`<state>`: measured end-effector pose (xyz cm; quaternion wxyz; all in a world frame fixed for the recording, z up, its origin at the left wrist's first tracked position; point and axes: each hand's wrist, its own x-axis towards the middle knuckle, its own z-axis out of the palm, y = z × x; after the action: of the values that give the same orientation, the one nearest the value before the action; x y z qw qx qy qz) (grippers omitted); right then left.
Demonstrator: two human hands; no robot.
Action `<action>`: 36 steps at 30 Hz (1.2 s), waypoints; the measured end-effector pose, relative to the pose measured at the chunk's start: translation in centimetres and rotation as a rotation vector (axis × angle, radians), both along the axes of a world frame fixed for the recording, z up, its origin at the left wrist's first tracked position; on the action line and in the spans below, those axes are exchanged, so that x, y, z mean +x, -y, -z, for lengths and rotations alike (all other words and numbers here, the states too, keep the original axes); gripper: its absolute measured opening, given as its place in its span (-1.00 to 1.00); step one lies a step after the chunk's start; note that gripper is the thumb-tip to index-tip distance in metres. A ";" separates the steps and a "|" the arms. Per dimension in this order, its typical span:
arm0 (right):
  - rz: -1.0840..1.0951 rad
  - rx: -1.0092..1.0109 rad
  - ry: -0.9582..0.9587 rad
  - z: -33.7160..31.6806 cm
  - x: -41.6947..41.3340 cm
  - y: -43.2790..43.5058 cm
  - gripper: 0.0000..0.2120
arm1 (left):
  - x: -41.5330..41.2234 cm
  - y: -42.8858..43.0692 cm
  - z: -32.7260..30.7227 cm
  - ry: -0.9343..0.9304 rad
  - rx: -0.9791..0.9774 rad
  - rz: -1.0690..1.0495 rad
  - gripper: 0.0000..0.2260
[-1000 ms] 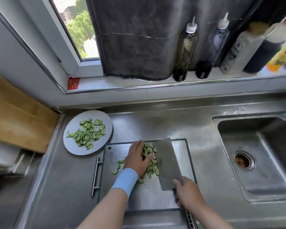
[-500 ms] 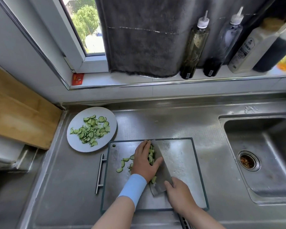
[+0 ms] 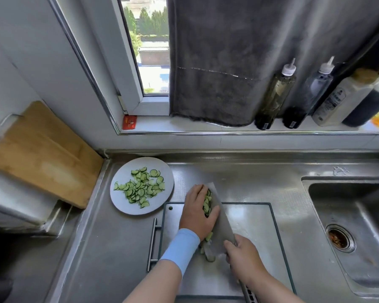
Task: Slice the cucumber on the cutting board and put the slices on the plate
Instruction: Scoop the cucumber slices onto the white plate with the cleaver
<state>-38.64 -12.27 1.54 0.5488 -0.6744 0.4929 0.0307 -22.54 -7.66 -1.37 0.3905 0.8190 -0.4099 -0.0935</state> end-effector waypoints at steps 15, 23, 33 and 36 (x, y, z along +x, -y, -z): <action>-0.084 -0.040 0.016 -1.5 19.8 -3.2 -0.85 | 19.3 -4.1 0.1 0.026 0.070 -0.100 -0.45; -0.140 -0.093 -0.105 -0.1 25.4 -3.0 -0.79 | 24.5 -5.8 3.5 -0.050 0.137 -0.129 -0.58; -0.138 -0.124 -0.170 0.6 26.2 -2.8 -0.78 | 24.0 -8.3 5.2 0.041 0.108 -0.129 -0.50; -0.107 -0.116 -0.141 0.8 26.0 -3.0 -0.81 | 22.4 -7.8 4.6 0.189 0.210 0.113 -0.43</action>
<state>-12.62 -9.26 0.71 0.4702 -0.7267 0.4946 0.0789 -0.15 0.12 -5.99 0.2567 0.8360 -0.4783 -0.0804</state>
